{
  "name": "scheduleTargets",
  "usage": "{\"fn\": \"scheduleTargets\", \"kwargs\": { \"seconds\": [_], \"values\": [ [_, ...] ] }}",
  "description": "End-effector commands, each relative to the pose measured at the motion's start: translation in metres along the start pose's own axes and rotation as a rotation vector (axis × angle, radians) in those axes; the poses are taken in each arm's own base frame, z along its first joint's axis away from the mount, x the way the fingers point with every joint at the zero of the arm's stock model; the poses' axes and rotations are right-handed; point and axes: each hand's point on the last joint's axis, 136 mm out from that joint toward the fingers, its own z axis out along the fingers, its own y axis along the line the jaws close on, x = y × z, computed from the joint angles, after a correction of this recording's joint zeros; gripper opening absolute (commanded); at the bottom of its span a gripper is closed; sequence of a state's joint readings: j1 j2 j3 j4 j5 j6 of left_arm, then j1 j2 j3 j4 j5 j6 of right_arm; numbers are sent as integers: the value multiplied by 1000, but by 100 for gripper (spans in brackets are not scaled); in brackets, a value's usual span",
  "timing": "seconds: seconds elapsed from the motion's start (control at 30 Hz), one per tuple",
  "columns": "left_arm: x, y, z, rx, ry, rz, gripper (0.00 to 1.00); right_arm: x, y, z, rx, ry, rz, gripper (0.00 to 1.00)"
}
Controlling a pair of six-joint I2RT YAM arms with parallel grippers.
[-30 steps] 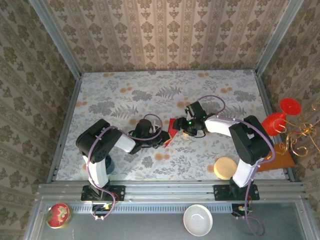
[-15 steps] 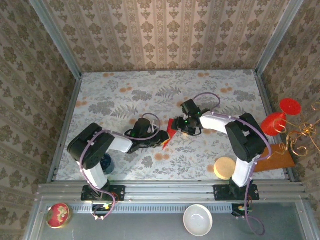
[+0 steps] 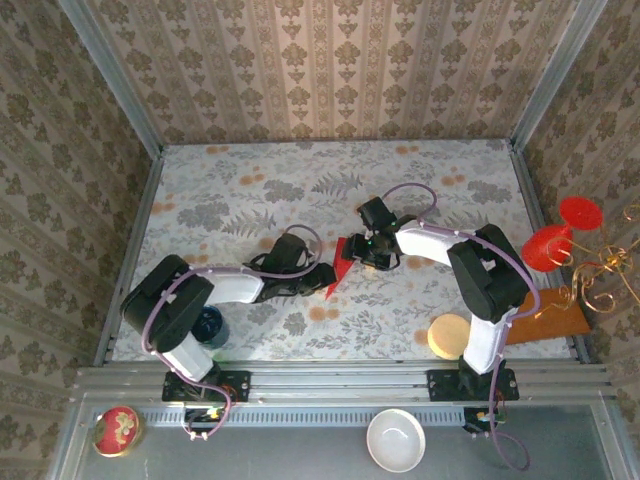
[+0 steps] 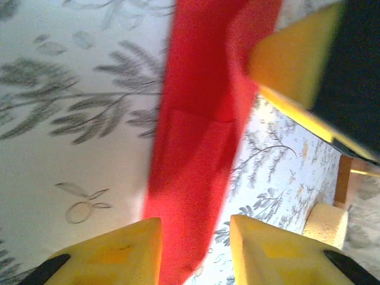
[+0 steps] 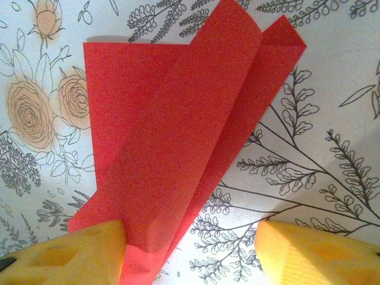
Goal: Fold a paper plane with a square sheet of paper (pick it up from the middle)
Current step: Fold the wing for the fifth time at the center of the table.
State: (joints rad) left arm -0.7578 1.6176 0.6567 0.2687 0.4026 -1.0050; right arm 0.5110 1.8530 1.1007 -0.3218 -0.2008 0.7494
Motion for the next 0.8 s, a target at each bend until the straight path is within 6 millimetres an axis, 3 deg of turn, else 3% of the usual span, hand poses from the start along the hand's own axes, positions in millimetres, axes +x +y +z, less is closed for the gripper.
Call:
{"fn": "scheduleTargets", "kwargs": {
  "seconds": [0.0, 0.4, 0.77],
  "values": [
    [-3, 1, -10, -124, -15, 117, 38, 24, -29, 32, 109, 76, -17, 64],
    [0, 0, 4, -252, 44, 278, 48, 26, -31, 34, 118, 84, -12, 64],
    [5, 12, 17, -297, 96, 292, 44, 26, -31, 34, 121, 90, -9, 64]
  ]
}}
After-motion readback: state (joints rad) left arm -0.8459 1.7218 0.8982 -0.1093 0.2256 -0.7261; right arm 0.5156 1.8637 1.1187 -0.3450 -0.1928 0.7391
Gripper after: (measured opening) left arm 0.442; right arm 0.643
